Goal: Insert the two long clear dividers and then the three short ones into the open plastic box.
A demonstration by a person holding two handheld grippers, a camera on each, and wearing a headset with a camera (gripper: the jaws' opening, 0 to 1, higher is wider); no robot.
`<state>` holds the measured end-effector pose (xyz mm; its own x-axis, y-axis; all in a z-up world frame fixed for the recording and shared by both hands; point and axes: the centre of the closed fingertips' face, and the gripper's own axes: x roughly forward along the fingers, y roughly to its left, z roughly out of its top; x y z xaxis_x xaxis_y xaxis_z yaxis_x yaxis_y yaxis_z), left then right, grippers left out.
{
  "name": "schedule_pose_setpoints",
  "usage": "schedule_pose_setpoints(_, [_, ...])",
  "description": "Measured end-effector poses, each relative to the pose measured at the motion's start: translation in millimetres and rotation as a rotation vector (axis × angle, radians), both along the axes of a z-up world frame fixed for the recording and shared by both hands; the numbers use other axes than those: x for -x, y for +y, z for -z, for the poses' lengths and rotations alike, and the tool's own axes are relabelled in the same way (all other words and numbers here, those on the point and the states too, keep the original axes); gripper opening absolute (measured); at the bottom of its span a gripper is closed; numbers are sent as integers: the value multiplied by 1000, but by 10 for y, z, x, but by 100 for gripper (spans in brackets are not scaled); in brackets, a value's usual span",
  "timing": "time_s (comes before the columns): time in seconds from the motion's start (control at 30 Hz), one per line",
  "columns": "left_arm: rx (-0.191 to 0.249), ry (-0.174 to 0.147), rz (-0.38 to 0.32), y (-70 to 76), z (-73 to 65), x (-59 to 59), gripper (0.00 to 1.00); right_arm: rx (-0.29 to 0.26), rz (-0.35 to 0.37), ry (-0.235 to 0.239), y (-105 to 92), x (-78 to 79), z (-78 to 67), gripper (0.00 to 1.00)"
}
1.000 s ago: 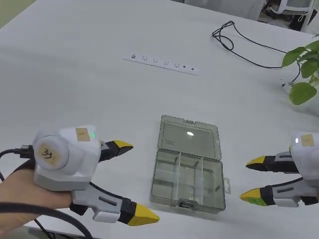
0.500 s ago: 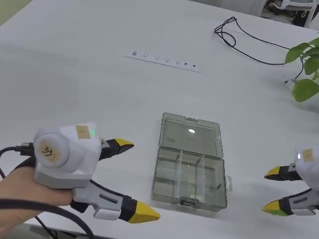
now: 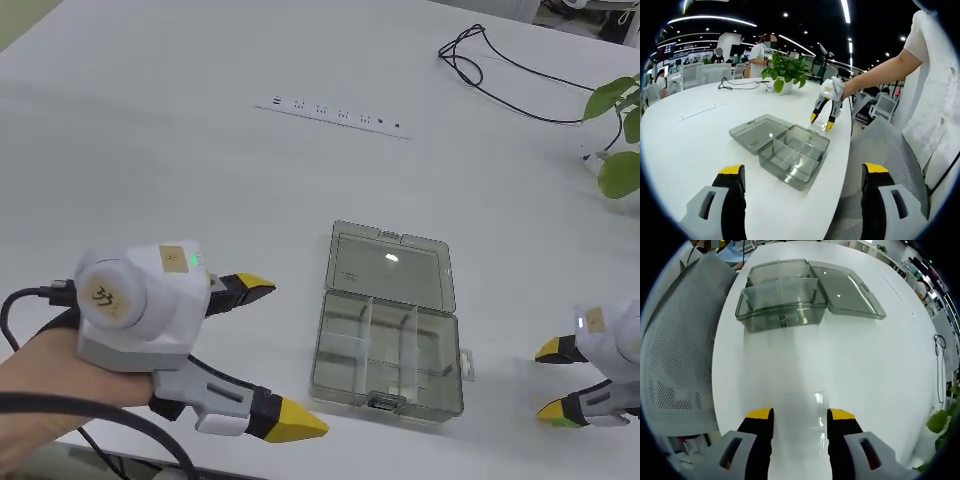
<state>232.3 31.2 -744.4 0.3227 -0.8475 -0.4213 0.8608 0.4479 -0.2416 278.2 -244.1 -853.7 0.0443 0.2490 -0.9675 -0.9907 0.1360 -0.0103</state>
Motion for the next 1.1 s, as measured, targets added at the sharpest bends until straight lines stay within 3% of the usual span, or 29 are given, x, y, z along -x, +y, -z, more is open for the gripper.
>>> schedule_pose_setpoints(0.3, [-2,2,-5,21,13,-4,99,13,-15,2,-17,-5,25,41])
schedule_pose_setpoints(0.47, [0,0,-7,22,5,-4,99,19,-21,-1,-17,-3,23,34])
schedule_pose_setpoints(0.8, [-3,-6,-3,17,-23,7,99,30,-29,-25,-11,11,14,33])
schedule_pose_setpoints(1.1, [-9,-17,5,-1,-79,-5,98,-14,-8,-78,111,10,-199,33])
